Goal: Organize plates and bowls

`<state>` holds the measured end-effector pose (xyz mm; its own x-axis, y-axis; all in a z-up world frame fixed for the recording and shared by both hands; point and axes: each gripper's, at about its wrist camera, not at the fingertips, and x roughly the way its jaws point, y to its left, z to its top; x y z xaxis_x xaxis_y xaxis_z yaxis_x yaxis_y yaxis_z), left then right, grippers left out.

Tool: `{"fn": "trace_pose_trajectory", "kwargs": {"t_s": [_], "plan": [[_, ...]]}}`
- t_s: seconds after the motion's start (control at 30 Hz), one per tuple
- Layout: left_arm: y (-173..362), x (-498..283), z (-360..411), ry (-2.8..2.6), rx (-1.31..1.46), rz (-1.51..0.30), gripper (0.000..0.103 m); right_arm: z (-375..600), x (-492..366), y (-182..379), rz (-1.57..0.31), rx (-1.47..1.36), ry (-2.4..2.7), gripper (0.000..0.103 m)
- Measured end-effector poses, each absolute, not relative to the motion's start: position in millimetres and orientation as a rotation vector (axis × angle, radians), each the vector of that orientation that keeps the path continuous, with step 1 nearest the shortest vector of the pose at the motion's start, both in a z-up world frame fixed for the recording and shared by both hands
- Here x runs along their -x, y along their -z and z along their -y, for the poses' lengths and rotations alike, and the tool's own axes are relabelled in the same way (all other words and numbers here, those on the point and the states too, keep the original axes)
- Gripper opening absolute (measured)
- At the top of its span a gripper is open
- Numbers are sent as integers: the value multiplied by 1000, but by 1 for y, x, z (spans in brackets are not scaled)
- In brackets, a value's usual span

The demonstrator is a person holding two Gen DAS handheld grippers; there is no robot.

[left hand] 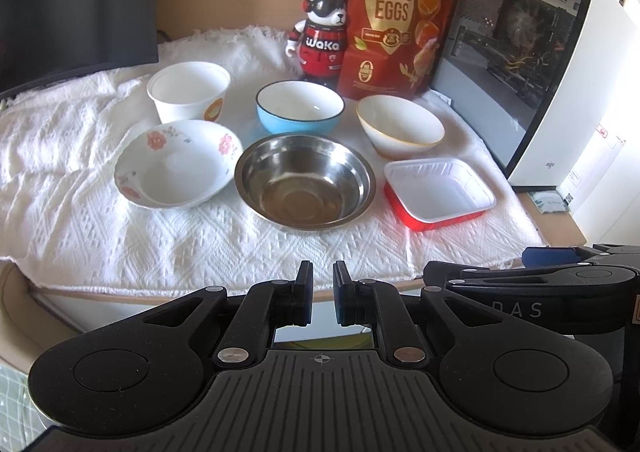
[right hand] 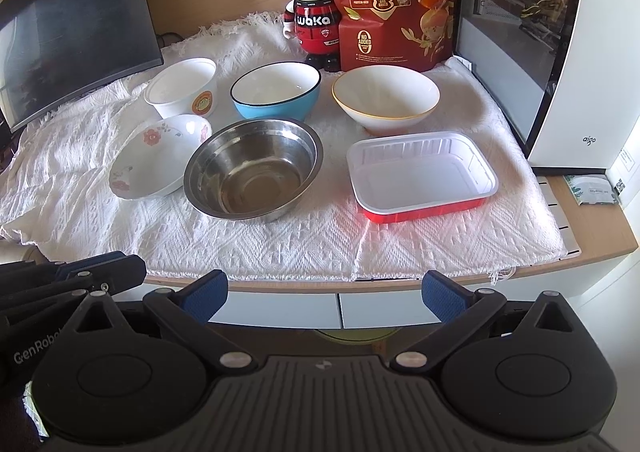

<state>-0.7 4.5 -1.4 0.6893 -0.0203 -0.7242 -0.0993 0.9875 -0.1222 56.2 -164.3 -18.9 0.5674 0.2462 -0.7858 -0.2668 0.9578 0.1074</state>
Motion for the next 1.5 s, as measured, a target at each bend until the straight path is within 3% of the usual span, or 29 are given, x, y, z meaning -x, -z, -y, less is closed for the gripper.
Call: {"fn": "trace_pose_trajectory", "kwargs": {"t_s": [1.07,1.5], "plan": [[4,-10,-13,-49,178,-833,13,164,-65,23,-924,20,-299,103],[9,-48,-63,-25,259,-836,13,152,-87,28,-920,-8,-251,103]]}}
